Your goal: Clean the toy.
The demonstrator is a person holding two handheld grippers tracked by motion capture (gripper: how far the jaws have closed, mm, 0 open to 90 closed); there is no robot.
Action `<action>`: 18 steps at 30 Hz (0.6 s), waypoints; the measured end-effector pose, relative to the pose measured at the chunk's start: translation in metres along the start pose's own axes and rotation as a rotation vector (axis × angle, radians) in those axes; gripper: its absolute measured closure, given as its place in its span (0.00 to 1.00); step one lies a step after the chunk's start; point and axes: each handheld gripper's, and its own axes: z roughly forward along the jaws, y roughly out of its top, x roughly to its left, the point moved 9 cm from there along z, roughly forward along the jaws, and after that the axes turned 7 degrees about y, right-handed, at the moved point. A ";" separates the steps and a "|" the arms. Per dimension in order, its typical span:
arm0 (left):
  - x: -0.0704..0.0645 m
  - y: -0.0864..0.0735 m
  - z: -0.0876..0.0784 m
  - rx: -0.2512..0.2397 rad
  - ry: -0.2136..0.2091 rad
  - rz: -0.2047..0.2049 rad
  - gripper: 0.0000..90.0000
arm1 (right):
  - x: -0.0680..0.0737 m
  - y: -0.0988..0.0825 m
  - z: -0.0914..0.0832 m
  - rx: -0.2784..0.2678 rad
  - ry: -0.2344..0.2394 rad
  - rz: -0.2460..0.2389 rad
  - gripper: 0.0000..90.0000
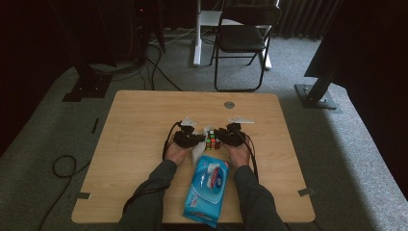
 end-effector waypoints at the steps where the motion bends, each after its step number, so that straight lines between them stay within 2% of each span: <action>1: 0.001 -0.002 0.001 0.006 0.002 -0.002 0.98 | 0.000 0.000 0.000 0.000 0.000 -0.001 0.77; 8: 0.004 -0.014 0.013 0.048 0.017 -0.010 0.98 | 0.000 0.000 0.000 0.000 0.000 -0.001 0.77; 13: 0.005 -0.017 0.017 0.057 0.019 -0.020 0.98 | 0.000 0.000 0.000 0.000 0.001 0.000 0.77; 18: 0.007 -0.025 0.025 0.097 0.028 -0.024 0.98 | 0.000 0.000 0.000 0.000 0.001 0.000 0.77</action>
